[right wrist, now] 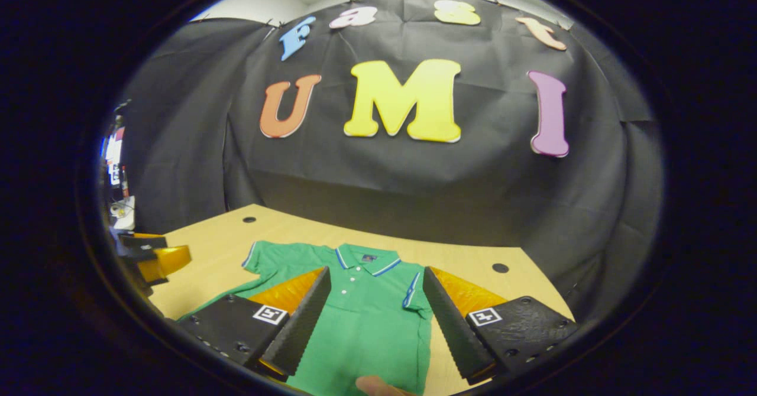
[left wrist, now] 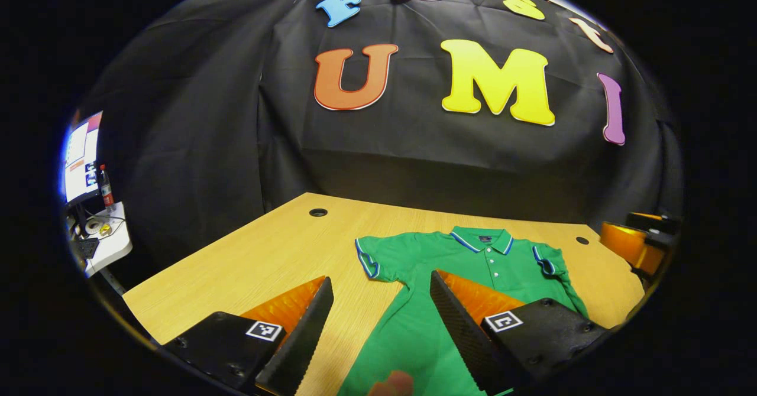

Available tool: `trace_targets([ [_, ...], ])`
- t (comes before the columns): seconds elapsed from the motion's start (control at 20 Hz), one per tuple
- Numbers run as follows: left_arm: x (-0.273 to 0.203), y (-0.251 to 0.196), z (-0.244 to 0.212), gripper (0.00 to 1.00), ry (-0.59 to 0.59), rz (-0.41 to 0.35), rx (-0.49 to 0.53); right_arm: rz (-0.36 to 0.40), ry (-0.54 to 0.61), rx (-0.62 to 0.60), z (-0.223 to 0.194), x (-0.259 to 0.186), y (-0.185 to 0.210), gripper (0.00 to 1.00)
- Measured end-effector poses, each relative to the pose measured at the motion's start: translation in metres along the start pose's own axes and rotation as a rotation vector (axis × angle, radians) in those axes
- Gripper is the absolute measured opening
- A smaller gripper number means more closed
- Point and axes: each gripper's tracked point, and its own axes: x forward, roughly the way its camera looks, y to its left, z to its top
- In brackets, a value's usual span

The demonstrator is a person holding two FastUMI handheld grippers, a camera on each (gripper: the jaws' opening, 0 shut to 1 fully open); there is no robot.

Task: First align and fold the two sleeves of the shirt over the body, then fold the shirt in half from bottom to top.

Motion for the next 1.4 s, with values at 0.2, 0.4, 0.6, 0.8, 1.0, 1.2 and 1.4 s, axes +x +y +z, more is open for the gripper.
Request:
trace_targets([
  [0.2,0.042,0.001,0.021,1.00,0.093,-0.018,-0.037,-0.004,-0.102,-0.003,0.007,-0.072,-0.009,0.93],
  [0.4,0.100,0.023,0.015,1.00,0.168,0.024,-0.067,0.025,-0.111,0.029,-0.013,-0.115,-0.023,0.95],
  [0.6,0.154,0.025,-0.030,1.00,0.341,0.026,-0.116,-0.010,-0.163,0.046,-0.006,-0.133,-0.061,0.95],
  [0.8,0.188,0.018,-0.059,1.00,0.418,0.044,-0.100,0.023,-0.183,0.110,-0.010,-0.130,-0.075,0.95],
  [1.0,0.211,0.017,-0.073,1.00,0.447,0.044,-0.119,0.009,-0.165,0.105,-0.024,-0.121,-0.091,0.96],
  [1.2,0.229,0.025,-0.078,0.73,0.451,0.051,-0.216,0.015,-0.131,0.124,-0.036,-0.108,-0.096,0.95],
  [1.4,0.232,0.031,-0.078,0.26,0.464,0.081,-0.208,-0.010,-0.126,0.099,-0.042,-0.103,-0.107,0.95],
])
